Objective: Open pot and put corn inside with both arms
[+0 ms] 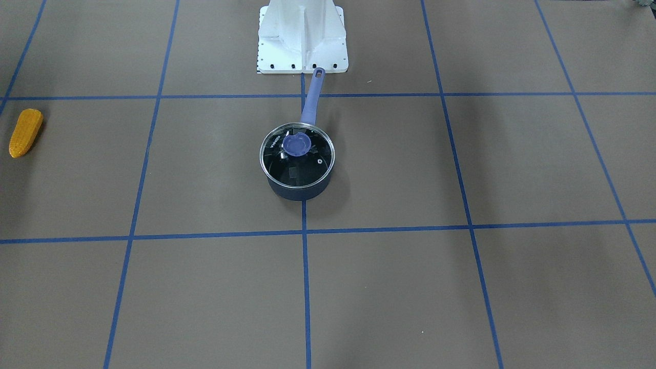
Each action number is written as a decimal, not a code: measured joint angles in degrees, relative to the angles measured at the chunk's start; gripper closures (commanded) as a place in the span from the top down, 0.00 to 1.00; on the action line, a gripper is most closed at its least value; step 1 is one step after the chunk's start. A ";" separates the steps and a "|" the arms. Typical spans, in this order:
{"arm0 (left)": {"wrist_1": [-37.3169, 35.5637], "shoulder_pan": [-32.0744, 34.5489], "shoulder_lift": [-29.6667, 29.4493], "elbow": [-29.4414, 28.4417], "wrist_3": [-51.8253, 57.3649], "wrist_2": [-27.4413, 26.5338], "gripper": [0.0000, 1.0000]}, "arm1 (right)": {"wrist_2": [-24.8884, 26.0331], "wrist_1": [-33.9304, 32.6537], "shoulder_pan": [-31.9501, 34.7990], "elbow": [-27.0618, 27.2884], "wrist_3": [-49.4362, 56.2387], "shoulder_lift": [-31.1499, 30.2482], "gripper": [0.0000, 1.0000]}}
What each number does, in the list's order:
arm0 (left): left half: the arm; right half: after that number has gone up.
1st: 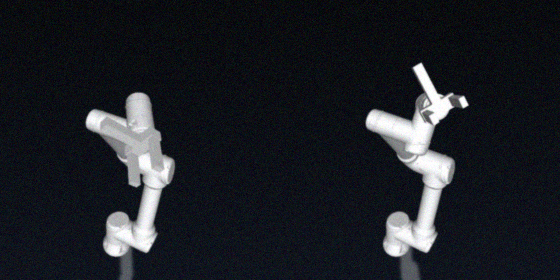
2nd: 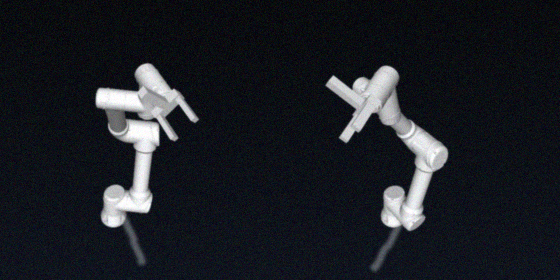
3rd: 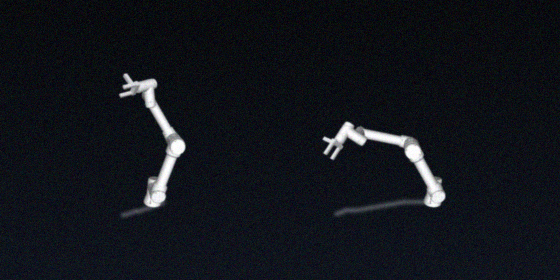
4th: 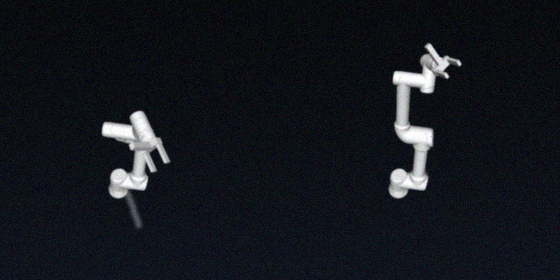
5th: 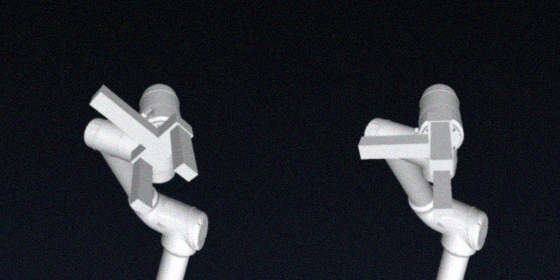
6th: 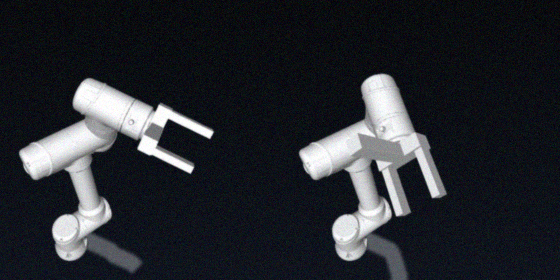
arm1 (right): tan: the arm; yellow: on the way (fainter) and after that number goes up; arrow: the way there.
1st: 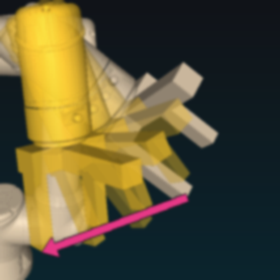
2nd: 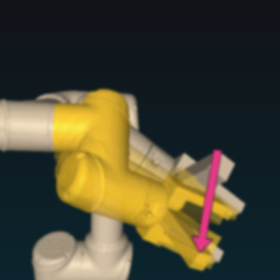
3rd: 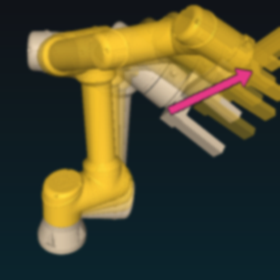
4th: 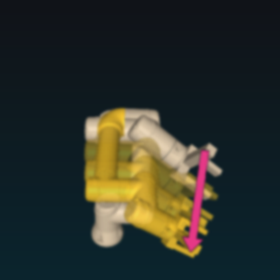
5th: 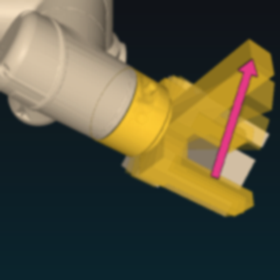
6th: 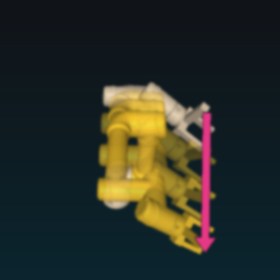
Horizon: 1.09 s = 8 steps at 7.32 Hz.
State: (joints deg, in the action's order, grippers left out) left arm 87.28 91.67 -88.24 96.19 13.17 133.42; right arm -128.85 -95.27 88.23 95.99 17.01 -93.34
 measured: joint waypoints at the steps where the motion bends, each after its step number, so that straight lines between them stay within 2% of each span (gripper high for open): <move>1: 0.31 -0.01 0.00 0.25 -0.03 -0.02 0.98 | -0.01 0.00 0.01 0.00 -0.03 -0.04 1.00; 6: 1.55 -0.03 -0.26 2.40 -0.59 0.02 0.98 | -0.08 0.00 0.01 0.00 -0.04 -0.28 1.00; 8: 4.32 0.00 -1.23 4.13 -0.60 0.19 0.98 | -0.16 0.00 0.01 0.04 -0.05 -0.41 1.00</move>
State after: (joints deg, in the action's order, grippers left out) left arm 91.59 91.66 -89.48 100.32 12.57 133.60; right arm -129.01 -95.27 88.24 96.02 16.96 -93.76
